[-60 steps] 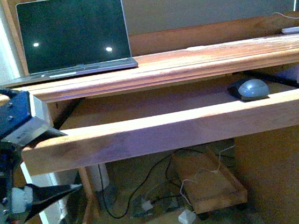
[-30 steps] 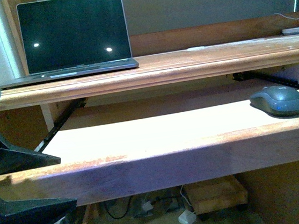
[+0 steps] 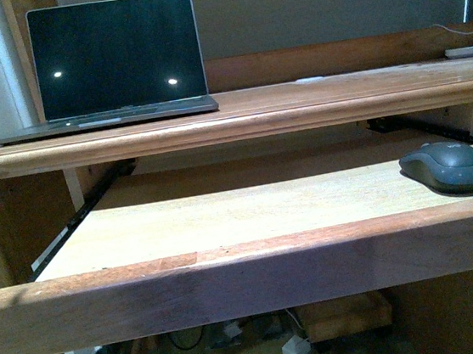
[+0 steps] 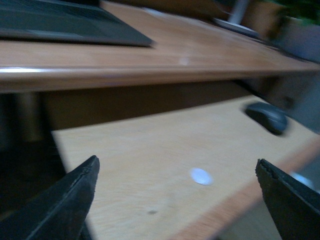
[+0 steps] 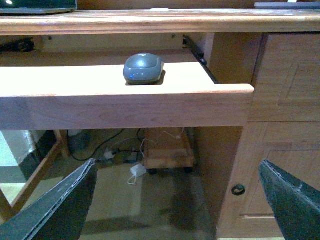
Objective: Place mouse
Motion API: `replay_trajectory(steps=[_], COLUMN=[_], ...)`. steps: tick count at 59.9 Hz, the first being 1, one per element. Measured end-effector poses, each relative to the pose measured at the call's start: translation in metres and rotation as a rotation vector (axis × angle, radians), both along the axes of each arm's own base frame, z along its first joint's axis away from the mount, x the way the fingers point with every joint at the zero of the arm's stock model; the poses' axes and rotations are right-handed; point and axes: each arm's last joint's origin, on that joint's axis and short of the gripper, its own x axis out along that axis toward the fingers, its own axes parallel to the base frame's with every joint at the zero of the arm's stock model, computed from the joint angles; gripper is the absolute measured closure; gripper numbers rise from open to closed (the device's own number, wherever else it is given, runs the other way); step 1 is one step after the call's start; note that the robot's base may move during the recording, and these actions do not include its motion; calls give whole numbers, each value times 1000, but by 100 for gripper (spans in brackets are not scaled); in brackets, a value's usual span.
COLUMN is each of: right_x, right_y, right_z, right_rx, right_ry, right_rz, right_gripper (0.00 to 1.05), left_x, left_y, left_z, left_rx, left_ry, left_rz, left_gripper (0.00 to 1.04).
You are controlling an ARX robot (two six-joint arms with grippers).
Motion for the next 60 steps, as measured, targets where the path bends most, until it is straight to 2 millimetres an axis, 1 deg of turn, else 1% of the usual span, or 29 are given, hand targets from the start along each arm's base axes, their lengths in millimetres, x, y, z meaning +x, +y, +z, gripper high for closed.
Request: replay_trajectory(steps=[2,3,4,5,8,9,11,15,17,19,20,24,25,29,30,33,34,38,39,40,41,46,47,50,54,60], right_x=[0,0,0,0,0,1,1,9,18,28,30,50,53,76,80,100,103,128,133,144,151,177,186,200,211,221], right_y=[0,0,0,0,0,0,0,-1,-2,-3,-3,-2,-2,2,3,8,10,18,20,24,26,32,34,35,36,37], right_z=[0,0,0,0,0,-1,-1,7,18,32,34,61,64,87,90,103,105,117,118,120,120,121,123,125,125,122], right_rx=[0,0,0,0,3,27,57,129,147,160,161,156,154,128,124,97,90,47,40,26,15,-13,-27,-53,-80,-122], right_ry=[0,0,0,0,6,39,96,145,139,112,107,39,29,-28,-33,-53,-55,-45,-37,-12,9,105,136,187,242,310], right_rz=[-1,0,0,0,-3,-16,-33,-61,-74,-82,-82,-70,-67,-49,-45,-34,-33,-7,-3,8,13,31,29,23,14,14], right_gripper=[7,7,7,7,7,7,7,7,7,7,7,7,7,7,7,7,7,7,7,7,7,7,7,7,7,7], left_x=[-10,-16,-17,-22,-26,-29,-31,-36,-38,-43,-43,-48,-49,-54,-54,-57,-58,-62,-62,-64,-65,-69,-71,-73,-76,-79], left_y=[3,6,6,8,9,10,10,15,17,20,21,22,22,22,22,22,22,22,22,22,22,22,22,22,22,22], left_z=[-5,-8,-9,-12,-16,-19,-22,-29,-32,-36,-36,-40,-41,-45,-46,-49,-49,-52,-53,-54,-55,-58,-59,-61,-62,-64], left_rx=[16,25,26,30,37,43,47,53,56,58,58,58,58,62,62,62,62,62,62,62,62,62,62,62,62,62], left_ry=[-10,-16,-17,-21,-24,-25,-22,-15,-15,-16,-17,-24,-24,-22,-21,-19,-19,-20,-19,-21,-20,-18,-18,-18,-19,-20], left_rz=[73,113,119,135,141,140,138,111,113,133,136,140,139,138,138,138,138,138,138,138,138,138,138,138,138,138], left_gripper=[38,42,43,48,54,58,62,73,78,88,89,101,103,102,102,102,102,102,102,102,102,102,102,102,102,102])
